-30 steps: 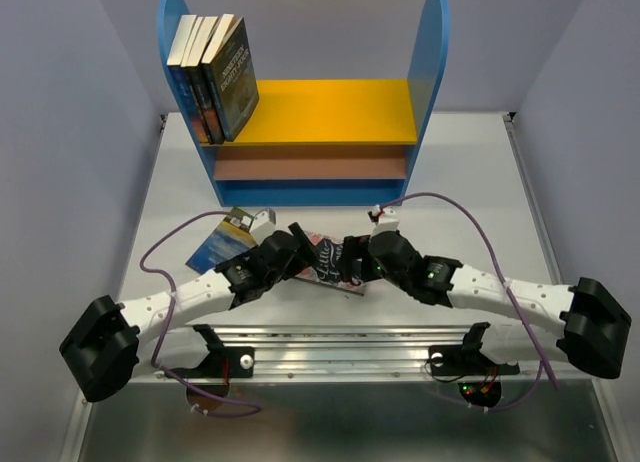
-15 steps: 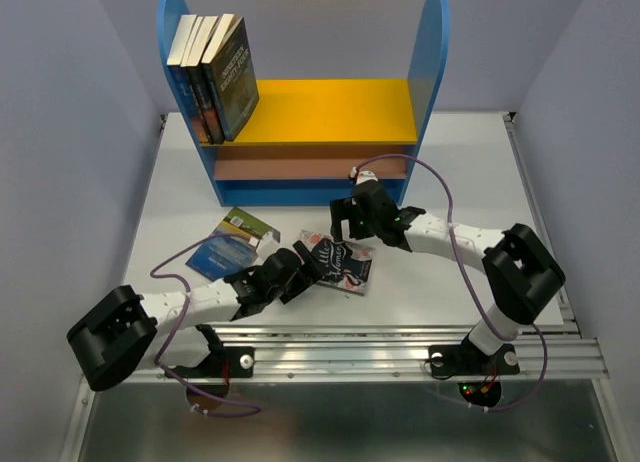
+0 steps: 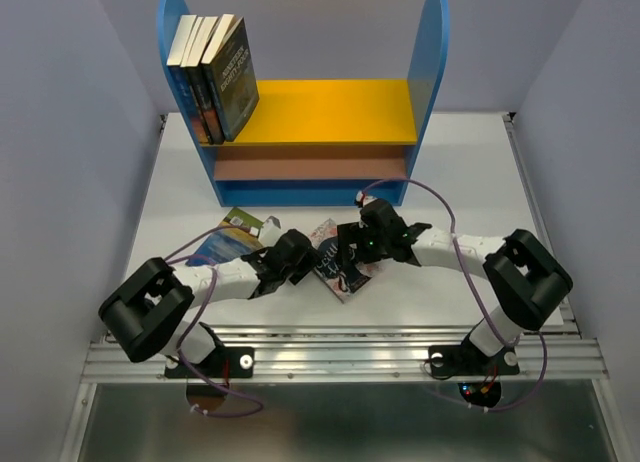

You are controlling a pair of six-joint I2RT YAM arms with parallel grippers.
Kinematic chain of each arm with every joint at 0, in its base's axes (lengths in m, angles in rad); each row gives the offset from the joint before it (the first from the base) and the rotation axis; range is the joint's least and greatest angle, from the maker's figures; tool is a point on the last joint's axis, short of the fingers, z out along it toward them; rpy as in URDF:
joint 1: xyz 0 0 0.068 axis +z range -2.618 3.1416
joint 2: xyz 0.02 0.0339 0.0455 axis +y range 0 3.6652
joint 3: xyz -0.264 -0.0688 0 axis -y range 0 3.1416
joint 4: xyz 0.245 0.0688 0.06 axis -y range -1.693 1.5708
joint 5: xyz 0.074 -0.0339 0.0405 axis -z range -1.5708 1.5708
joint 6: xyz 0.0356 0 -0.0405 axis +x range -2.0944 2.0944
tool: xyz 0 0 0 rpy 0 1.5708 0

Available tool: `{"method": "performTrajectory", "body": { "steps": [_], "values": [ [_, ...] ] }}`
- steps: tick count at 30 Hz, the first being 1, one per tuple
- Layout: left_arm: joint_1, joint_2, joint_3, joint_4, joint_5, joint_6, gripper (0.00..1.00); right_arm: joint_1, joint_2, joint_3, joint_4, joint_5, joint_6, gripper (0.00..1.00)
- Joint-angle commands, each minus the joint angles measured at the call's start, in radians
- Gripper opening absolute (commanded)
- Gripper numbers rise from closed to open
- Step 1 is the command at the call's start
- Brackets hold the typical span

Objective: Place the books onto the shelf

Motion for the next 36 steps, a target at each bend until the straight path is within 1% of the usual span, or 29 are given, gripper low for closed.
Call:
{"method": "performTrajectory", "body": {
  "steps": [1, 2, 5, 6, 8, 9, 10, 13, 16, 20, 23, 24, 25, 26, 28, 30, 32, 33, 35, 36],
  "values": [
    [0.023, 0.093, 0.010, -0.079, -0.006, 0.034, 0.59, 0.013, -0.089, -0.084, 0.077, -0.194, 0.090, 1.00],
    [0.023, 0.103, 0.022, -0.078, -0.003, 0.037, 0.56, 0.013, -0.105, -0.101, 0.139, -0.228, 0.104, 1.00],
    [0.023, 0.160, 0.042, -0.072, 0.026, 0.057, 0.45, 0.013, -0.109, -0.130, 0.239, -0.322, 0.161, 1.00],
    [0.023, 0.197, 0.056, -0.073, 0.041, 0.063, 0.41, 0.013, -0.105, -0.127, 0.250, -0.336, 0.168, 1.00],
    [0.023, 0.243, 0.073, -0.073, 0.070, 0.074, 0.37, 0.013, -0.102, -0.103, 0.255, -0.334, 0.173, 1.00],
    [0.023, 0.254, 0.074, -0.070, 0.078, 0.079, 0.32, 0.013, -0.102, -0.094, 0.254, -0.321, 0.173, 1.00],
    [0.023, 0.261, 0.076, -0.069, 0.084, 0.079, 0.30, 0.013, -0.103, -0.074, 0.247, -0.311, 0.173, 1.00],
    [0.021, 0.251, 0.062, -0.069, 0.078, 0.074, 0.27, 0.013, -0.114, -0.055, 0.235, -0.285, 0.185, 0.99],
    [0.020, 0.212, 0.041, -0.070, 0.066, 0.062, 0.27, 0.013, -0.125, -0.040, 0.231, -0.261, 0.196, 0.97],
    [0.016, 0.202, 0.037, -0.076, 0.058, 0.059, 0.26, 0.013, -0.134, -0.031, 0.229, -0.258, 0.208, 0.93],
    [0.015, 0.225, 0.048, -0.081, 0.064, 0.065, 0.25, 0.013, -0.142, -0.026, 0.229, -0.267, 0.213, 0.81],
    [0.013, 0.229, 0.050, -0.079, 0.069, 0.065, 0.24, 0.013, -0.139, -0.024, 0.224, -0.267, 0.216, 0.69],
    [0.012, 0.229, 0.051, -0.079, 0.068, 0.065, 0.24, 0.013, -0.137, -0.024, 0.223, -0.264, 0.219, 0.61],
    [0.009, 0.222, 0.051, -0.081, 0.063, 0.065, 0.24, 0.013, -0.129, -0.027, 0.215, -0.244, 0.233, 0.44],
    [0.009, 0.209, 0.048, -0.083, 0.057, 0.065, 0.24, 0.013, -0.120, -0.026, 0.201, -0.224, 0.234, 0.30],
    [0.007, 0.186, 0.044, -0.090, 0.048, 0.057, 0.24, 0.013, -0.111, -0.021, 0.165, -0.201, 0.240, 0.01],
    [0.006, 0.168, 0.037, -0.093, 0.041, 0.056, 0.25, 0.013, -0.111, -0.021, 0.146, -0.157, 0.242, 0.01],
    [0.006, 0.148, 0.034, -0.098, 0.035, 0.056, 0.27, 0.013, -0.112, -0.023, 0.139, -0.150, 0.239, 0.01],
    [0.006, 0.120, 0.030, -0.105, 0.026, 0.056, 0.39, 0.013, -0.135, -0.034, 0.145, -0.135, 0.230, 0.01],
    [0.007, 0.082, 0.025, -0.113, 0.009, 0.059, 0.51, 0.013, -0.149, -0.040, 0.149, -0.129, 0.225, 0.01]
  ]
}}
